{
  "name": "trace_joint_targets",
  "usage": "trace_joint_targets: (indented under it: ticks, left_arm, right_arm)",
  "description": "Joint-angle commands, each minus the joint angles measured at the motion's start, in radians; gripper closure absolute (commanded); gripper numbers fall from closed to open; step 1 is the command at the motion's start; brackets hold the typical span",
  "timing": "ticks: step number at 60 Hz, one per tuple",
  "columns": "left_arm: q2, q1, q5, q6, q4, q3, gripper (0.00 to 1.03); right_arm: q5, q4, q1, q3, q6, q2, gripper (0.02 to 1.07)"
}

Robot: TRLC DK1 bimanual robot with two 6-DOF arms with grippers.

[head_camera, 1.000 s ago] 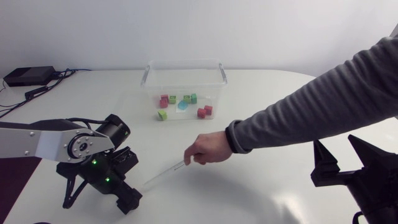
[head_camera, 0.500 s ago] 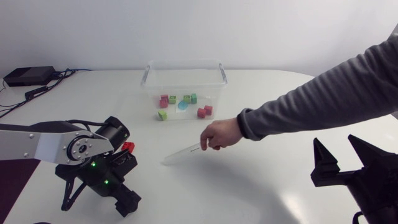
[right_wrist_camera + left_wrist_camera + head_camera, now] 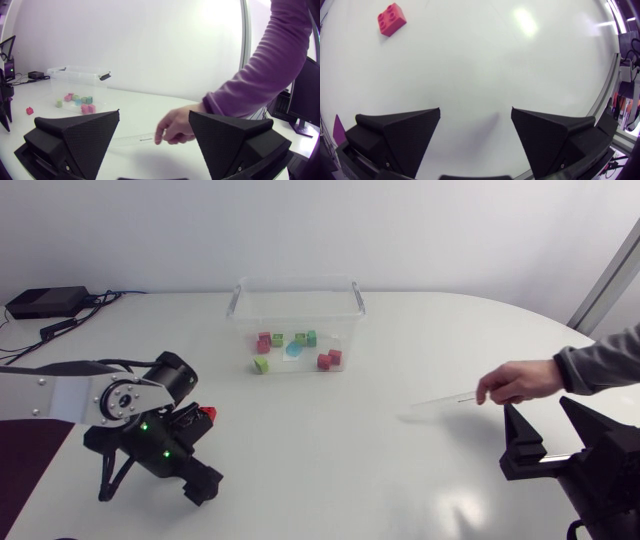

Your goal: Place the duplo bricks in the container

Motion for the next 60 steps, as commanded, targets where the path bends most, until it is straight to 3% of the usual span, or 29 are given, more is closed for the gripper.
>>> trace_joint_targets:
  ticks: [1, 32, 60]
  left_arm:
    - [0.046, 0.030, -0.015, -0.019, 0.004, 0.073, 0.04]
    - [0.219, 0.112, -0.141, -0.059, -0.020, 0.367, 0.04]
    - [0.397, 0.152, -0.143, -0.160, -0.034, 0.478, 0.04]
  right_arm:
    - [-0.008, 0.007, 0.003, -0.020, -0.010, -0.007, 0.07]
    - [-0.008, 0.009, 0.002, -0.020, -0.010, -0.007, 0.07]
    - [-0.008, 0.009, 0.002, -0.020, -0.010, -0.007, 0.07]
